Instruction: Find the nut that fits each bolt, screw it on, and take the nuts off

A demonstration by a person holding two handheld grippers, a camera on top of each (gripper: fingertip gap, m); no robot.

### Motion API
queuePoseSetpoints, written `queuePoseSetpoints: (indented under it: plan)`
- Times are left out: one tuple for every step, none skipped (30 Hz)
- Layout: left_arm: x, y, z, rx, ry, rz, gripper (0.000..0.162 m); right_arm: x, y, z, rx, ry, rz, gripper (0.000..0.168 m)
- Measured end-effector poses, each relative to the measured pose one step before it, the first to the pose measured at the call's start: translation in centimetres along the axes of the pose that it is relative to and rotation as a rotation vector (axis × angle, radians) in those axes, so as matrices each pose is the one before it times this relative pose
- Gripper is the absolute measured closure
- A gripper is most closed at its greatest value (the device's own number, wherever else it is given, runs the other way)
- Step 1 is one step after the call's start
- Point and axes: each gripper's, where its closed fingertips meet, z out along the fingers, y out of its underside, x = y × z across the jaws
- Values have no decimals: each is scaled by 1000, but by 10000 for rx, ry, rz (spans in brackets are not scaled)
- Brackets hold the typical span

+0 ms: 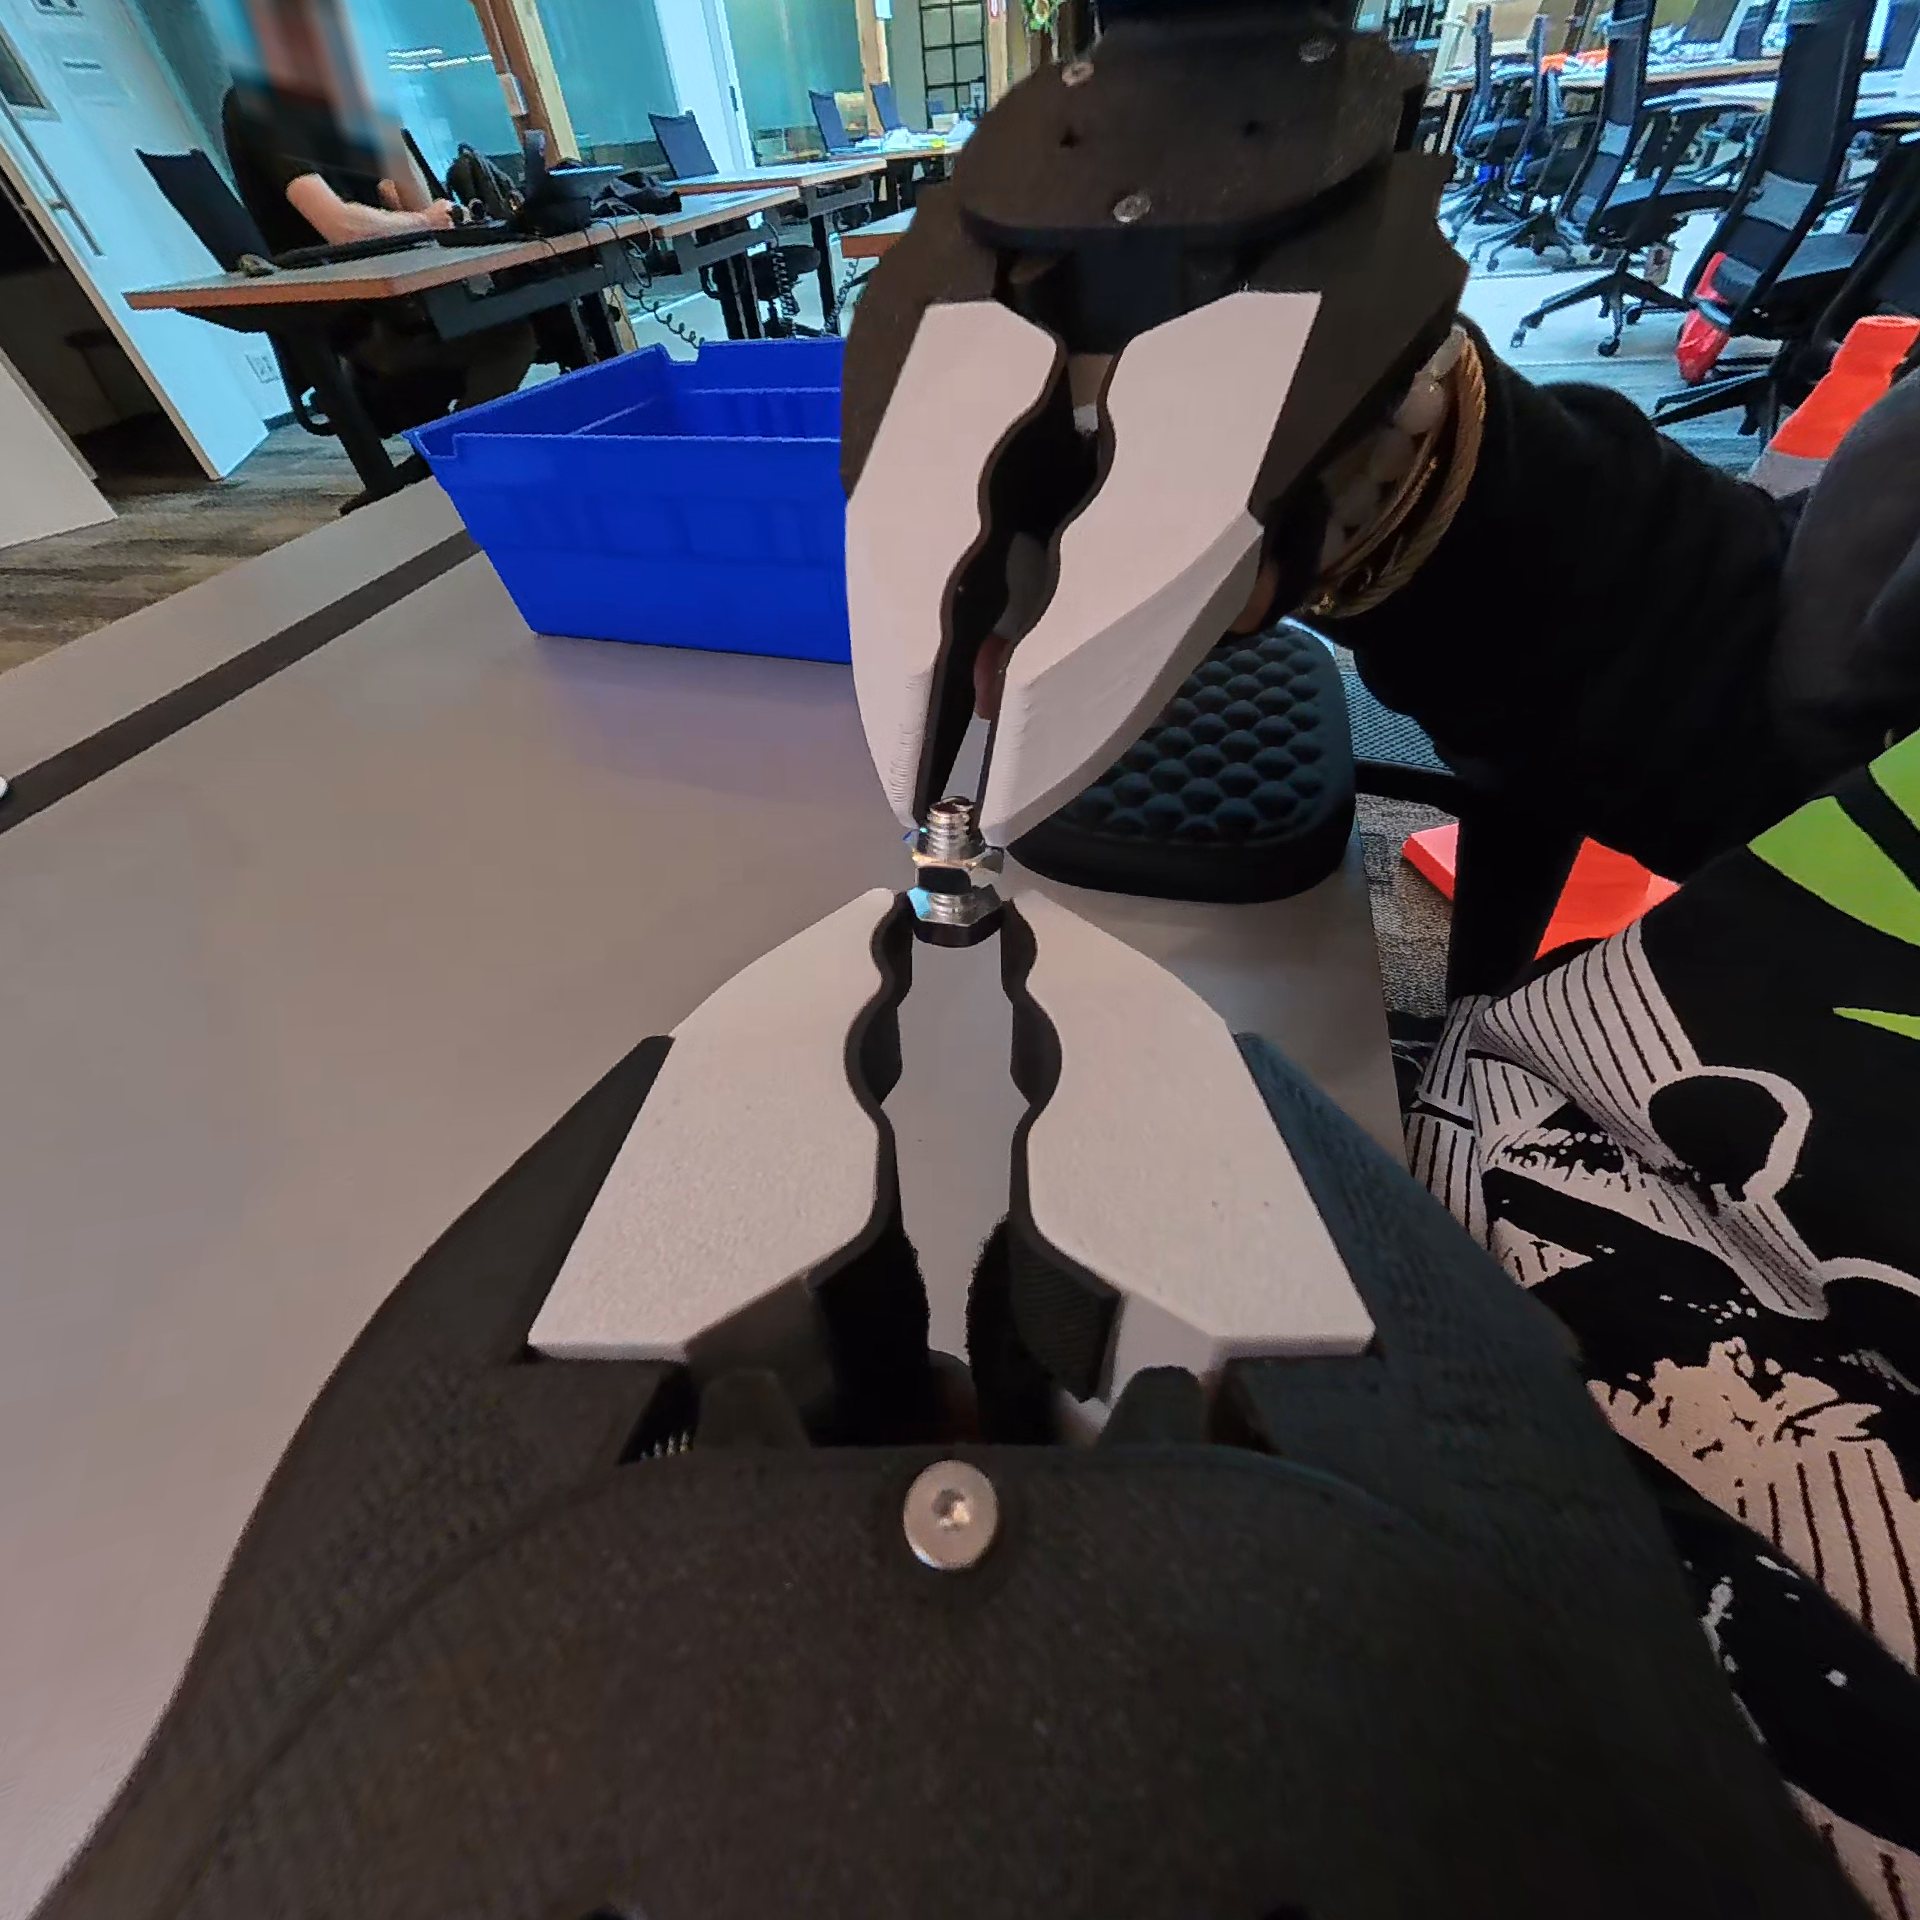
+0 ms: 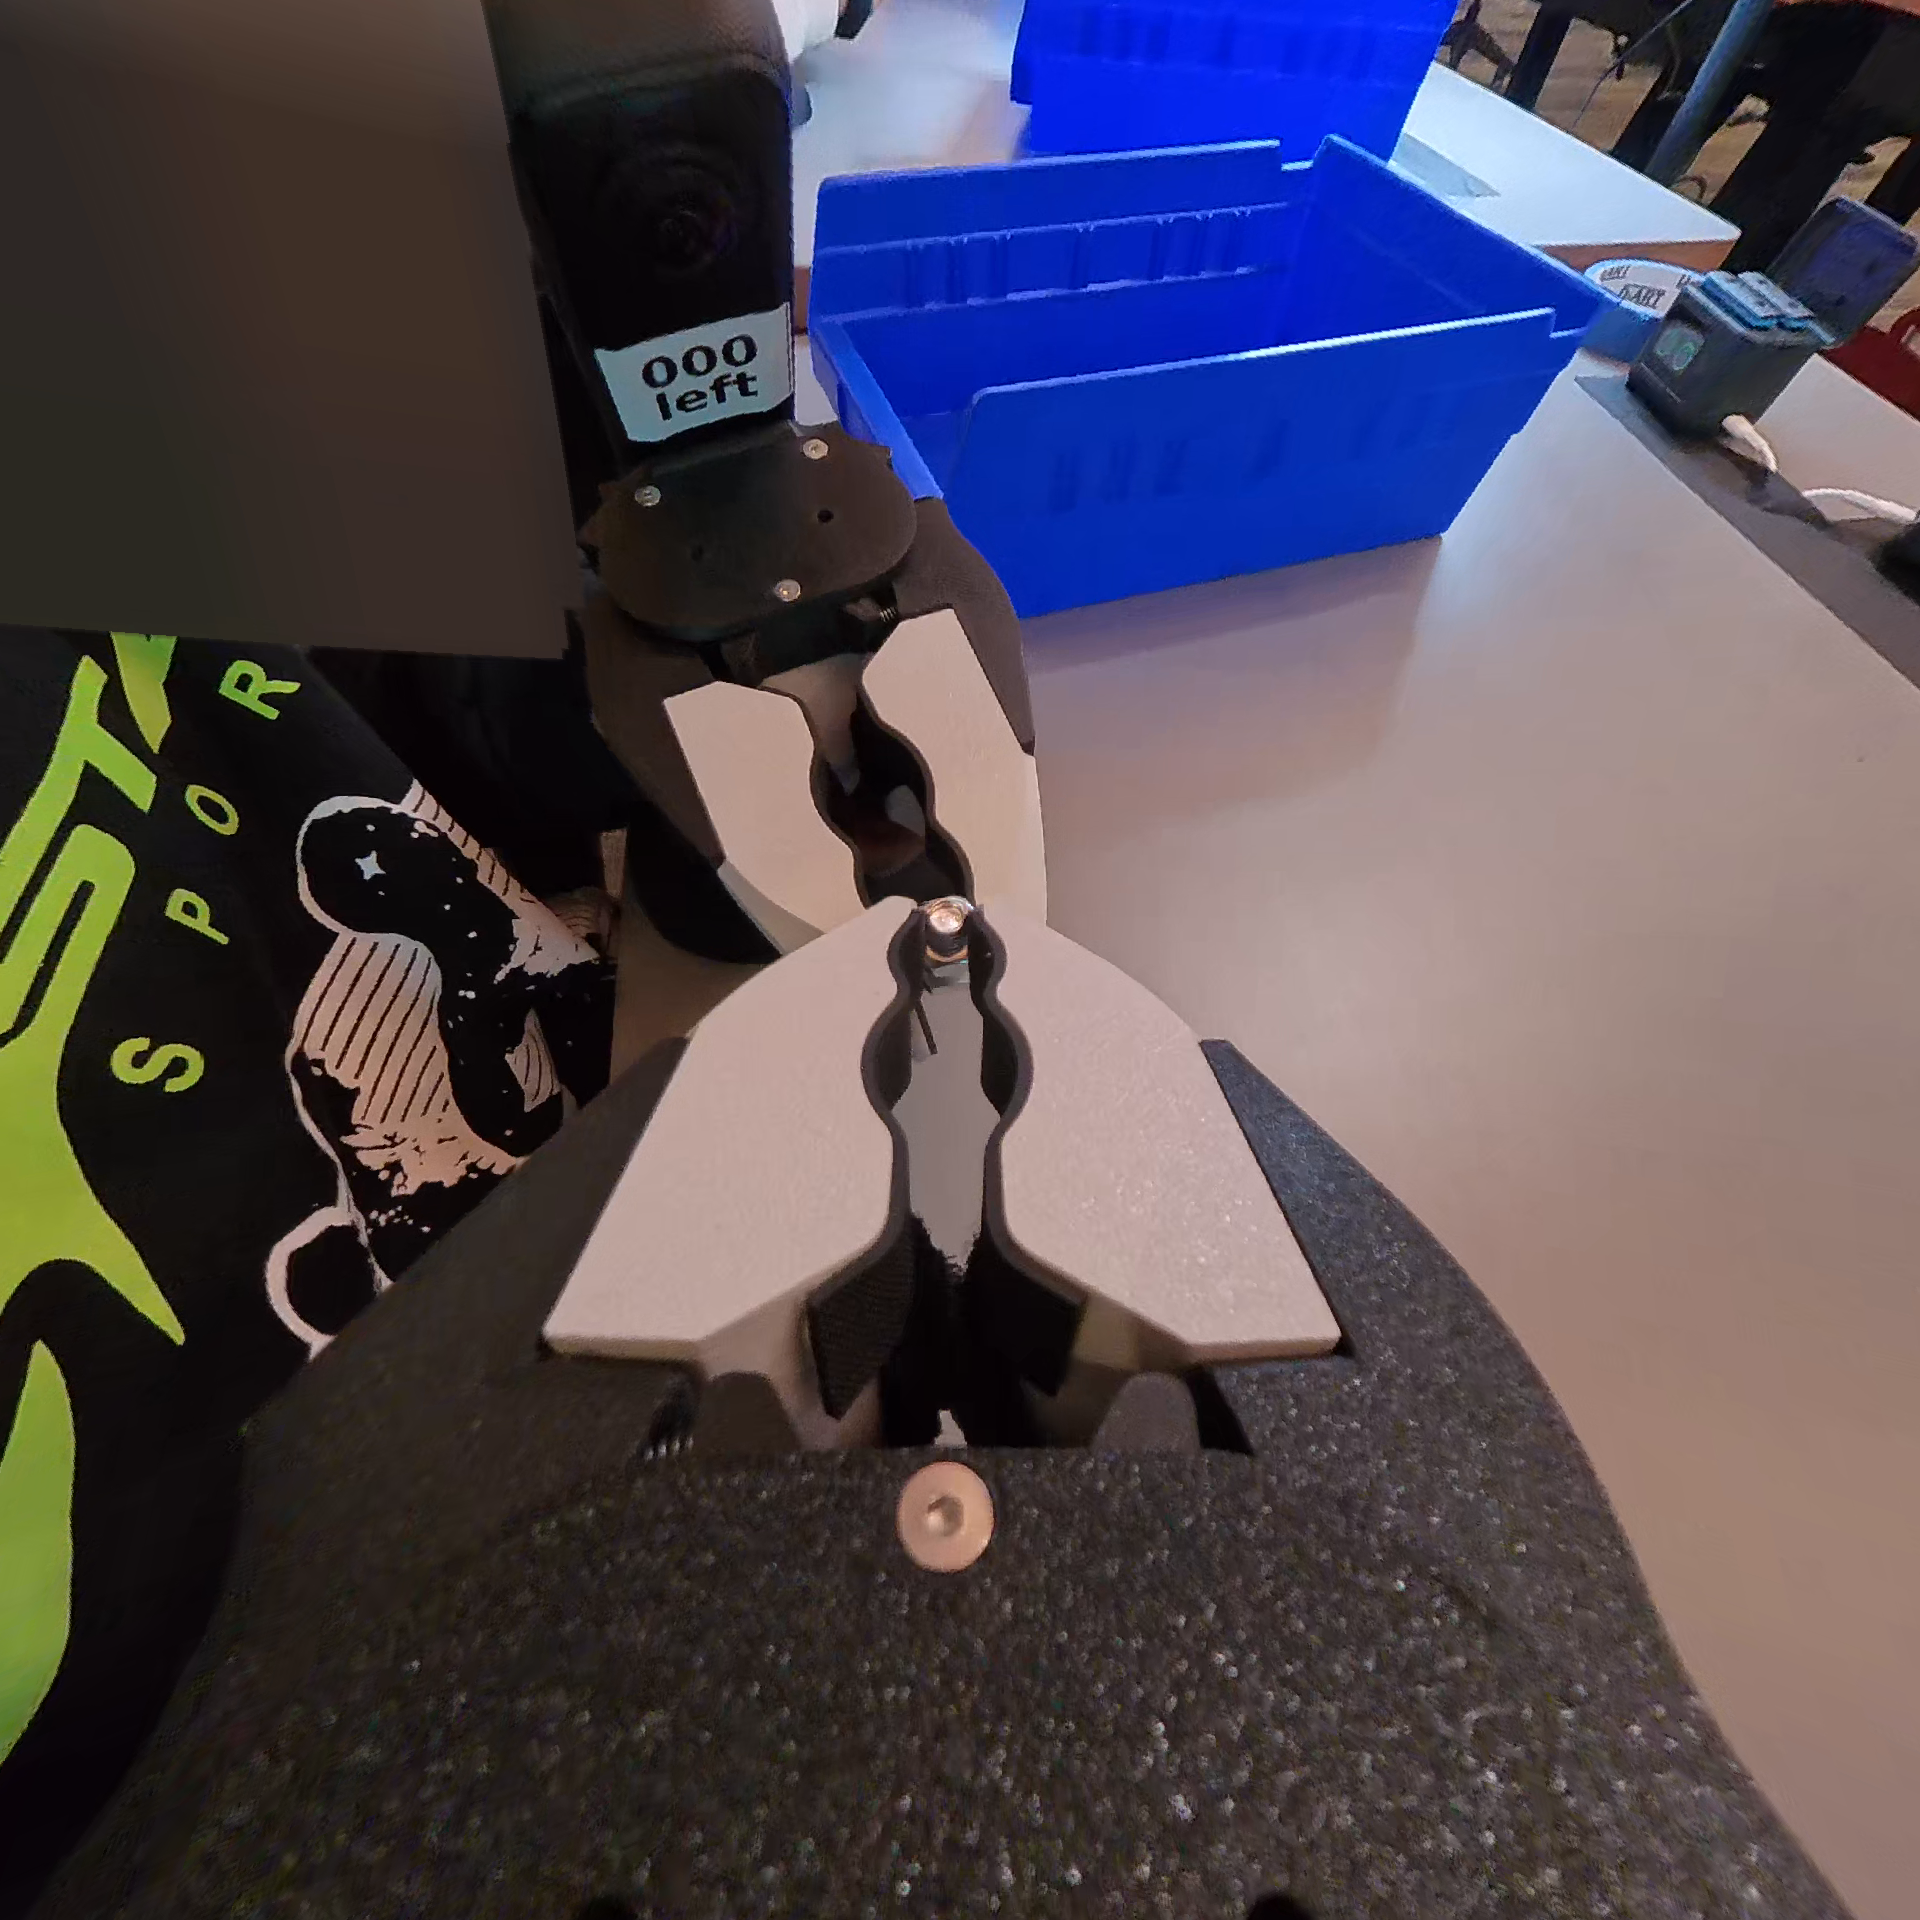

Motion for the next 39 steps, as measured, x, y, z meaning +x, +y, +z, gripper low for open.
queuePoseSetpoints:
  plan:
    - [-42,-105,-33,55,-32,-19,146,17,-156,-32,171,40,-26,160]
    - [6,-271,-43,155,-5,-33,146,-27,-341,-84,338,34,-63,159]
    - [93,-411,-69,243,43,-67,146,-30,-540,-108,519,50,-46,152]
    - [181,-434,-42,254,105,-125,146,-20,-576,-104,566,53,1,147]
    - [263,-420,5,256,162,-180,146,-37,-414,-70,446,43,48,140]
    - [333,-350,53,238,209,-210,146,-11,-183,-13,276,42,66,132]
    - [422,-224,102,193,280,-226,146,39,-5,43,163,74,51,126]
    - [316,-80,139,123,219,-170,146,22,81,74,125,76,11,120]
    - [186,13,114,38,120,-73,146,-72,87,89,141,36,-3,117]
    - [145,54,49,-22,103,-11,146,-156,88,107,155,-20,26,117]
    - [112,15,19,-5,89,2,146,-164,99,107,138,-46,64,117]
    - [112,-20,2,23,89,-19,146,-74,99,104,106,-9,80,117]
    - [125,-25,-14,37,94,-13,146,41,138,69,54,32,83,117]
    - [100,-29,-18,31,76,-9,146,52,108,44,31,4,89,117]
    - [48,8,-1,10,43,4,146,34,65,-11,21,-23,91,119]
    - [63,-33,-22,27,52,2,146,62,30,-59,3,-12,57,118]
    - [34,2,-7,7,22,2,146,32,18,-98,-8,-23,7,118]
    - [8,-15,-20,20,23,-2,146,28,-10,-146,-5,-2,-24,118]
    - [25,-41,-37,41,30,-12,146,39,-37,-185,13,7,-28,118]
    - [-24,-57,-57,52,12,-35,146,4,-51,-235,28,-24,-9,119]
    - [-10,-59,-47,53,19,-37,146,32,-47,-283,44,-8,18,120]
    - [-23,-65,-63,50,7,-31,146,25,-40,-314,55,-23,41,121]
    - [-49,-34,-24,32,-17,-29,146,-4,-10,-340,46,-53,53,125]
    - [-53,-29,-36,29,-17,-29,146,50,-26,-396,53,-8,52,131]
    - [2,-47,-49,43,28,-20,146,419,-14,-449,68,242,29,150]
    - [165,-49,-15,34,104,30,146,606,-14,-469,82,372,-51,162]
    - [-27,25,14,-17,-43,30,146,393,-23,-399,85,225,-64,164]
    - [-25,79,43,-47,-12,1,146,152,-41,-303,61,69,12,165]
    - [12,59,39,-47,8,1,146,18,-60,-211,39,-2,53,164]
    - [-3,39,35,-30,-9,14,146,-94,-81,-104,52,-49,35,162]
    - [-45,38,35,-22,-36,5,146,-214,-116,-13,84,-105,27,157]
    - [-28,53,19,-27,-11,-10,146,-286,-107,90,75,-146,49,152]
    - [58,31,23,-25,44,3,146,-308,-48,166,27,-171,62,148]
    - [38,34,29,-34,19,22,146,-317,6,249,0,-175,61,141]
    - [46,79,51,-53,14,29,146,-259,21,317,-5,-133,64,135]
    - [18,89,64,-63,-10,35,146,-222,49,370,-3,-103,65,131]
    - [0,88,69,-63,-12,29,146,-210,94,423,-16,-97,57,128]
    - [38,62,46,-50,14,24,146,-181,123,432,-31,-91,51,124]
    - [45,38,29,-31,17,20,146,-155,115,429,-34,-79,56,121]
